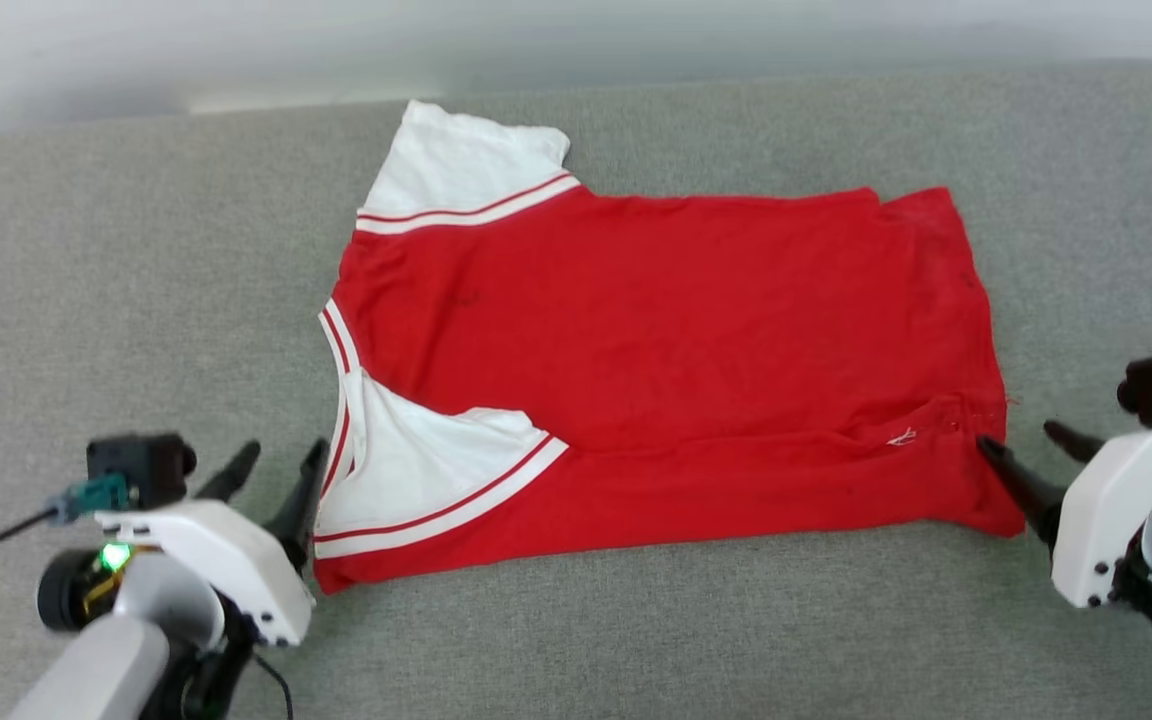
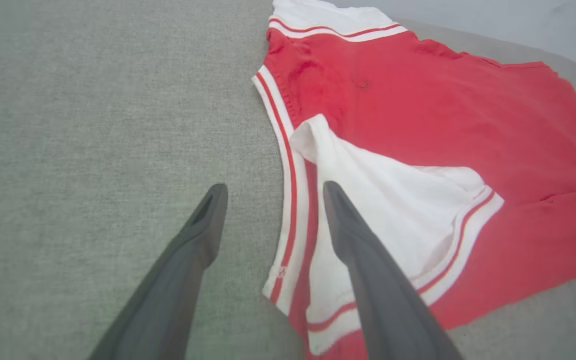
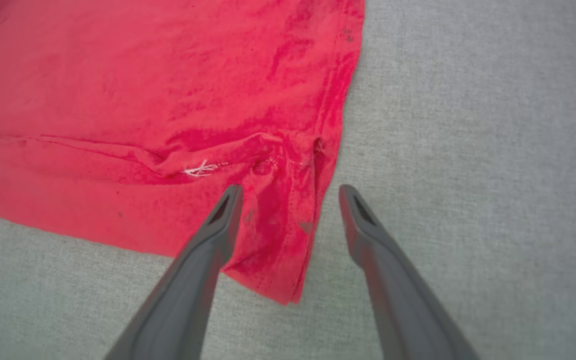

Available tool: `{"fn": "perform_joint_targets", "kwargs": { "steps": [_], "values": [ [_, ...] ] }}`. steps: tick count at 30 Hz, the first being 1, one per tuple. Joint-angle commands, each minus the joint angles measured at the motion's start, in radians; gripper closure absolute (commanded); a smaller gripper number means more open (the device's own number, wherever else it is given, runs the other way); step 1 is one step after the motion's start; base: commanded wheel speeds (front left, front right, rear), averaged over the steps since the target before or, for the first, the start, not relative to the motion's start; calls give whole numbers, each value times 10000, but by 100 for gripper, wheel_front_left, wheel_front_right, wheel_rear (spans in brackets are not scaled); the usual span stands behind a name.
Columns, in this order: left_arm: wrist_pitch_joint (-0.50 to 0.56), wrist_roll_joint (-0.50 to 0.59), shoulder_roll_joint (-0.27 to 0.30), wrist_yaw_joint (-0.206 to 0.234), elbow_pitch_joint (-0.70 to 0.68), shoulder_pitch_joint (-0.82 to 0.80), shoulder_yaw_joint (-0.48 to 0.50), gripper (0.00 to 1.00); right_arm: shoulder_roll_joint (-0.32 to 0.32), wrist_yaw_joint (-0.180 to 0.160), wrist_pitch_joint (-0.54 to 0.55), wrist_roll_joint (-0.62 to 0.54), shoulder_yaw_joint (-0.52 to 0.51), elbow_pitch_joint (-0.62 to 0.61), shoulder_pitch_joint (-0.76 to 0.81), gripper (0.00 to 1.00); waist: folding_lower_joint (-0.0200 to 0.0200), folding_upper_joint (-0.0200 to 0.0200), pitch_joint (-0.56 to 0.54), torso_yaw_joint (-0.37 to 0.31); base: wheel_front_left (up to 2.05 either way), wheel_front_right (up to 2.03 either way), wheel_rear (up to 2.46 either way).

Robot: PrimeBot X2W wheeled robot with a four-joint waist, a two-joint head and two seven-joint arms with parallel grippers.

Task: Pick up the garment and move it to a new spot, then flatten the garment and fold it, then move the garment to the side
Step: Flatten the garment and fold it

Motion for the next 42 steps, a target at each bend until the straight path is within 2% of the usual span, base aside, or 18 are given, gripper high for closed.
{"fn": "perform_joint_targets", "kwargs": {
  "steps": [1, 8, 16, 20, 25, 26, 27, 28, 35, 42],
  "values": [
    [40, -70, 15, 102, -135, 195, 35, 0, 110, -7, 73, -49, -106, -124, 172, 0, 0, 0, -179, -12, 0, 0, 0],
    [1130, -432, 381, 1333, -1772, 1599, -87, 0, 1288, -7, 912, -770, -1296, -1597, 1327, 0, 0, 0, -256, -121, 0, 0, 0],
    [1835, -156, 595, 2446, -2029, 1803, -220, 0, 2071, -7, 1193, -1204, -1620, -2718, 1913, 0, 0, 0, 111, -362, 0, 0, 0],
    [2010, -139, 618, 2587, -1877, 1725, -275, 0, 2202, -7, 1208, -1263, -1605, -2974, 1936, 0, 0, 0, 322, -454, 0, 0, 0],
    [2812, -230, 632, 2459, -1468, 1845, -846, 0, 2218, -7, 1167, -1271, -1544, -3123, 1810, 0, 0, 0, 539, -549, 0, 0, 0],
    [3000, -295, 591, 2370, -1402, 1895, -982, 22, 2194, -7, 1153, -1284, -1531, -3132, 1761, 0, 0, 0, 559, -559, 0, 0, 0],
    [3145, -342, 530, 2268, -1368, 1916, -1123, 69, 2161, -7, 1134, -1295, -1520, -3138, 1709, 0, 0, 0, 568, -567, 0, 0, 0],
    [3224, -376, 463, 2162, -1357, 1911, -1252, 100, 2120, -7, 1132, -1304, -1515, -3132, 1667, 0, 0, 0, 562, -569, 0, 0, 0],
    [2513, -267, 218, 1921, -1579, 1704, -1083, 100, 1783, -7, 1409, -1617, -1676, -2945, 1578, 0, 0, 0, 190, -382, 0, 0, 0],
    [1953, 80, 390, 2046, -2754, 1445, -815, 100, 1689, -7, 2153, -2093, -2016, -2417, 1428, 0, 0, 0, 24, -11, 0, 0, 0]
  ]
}}
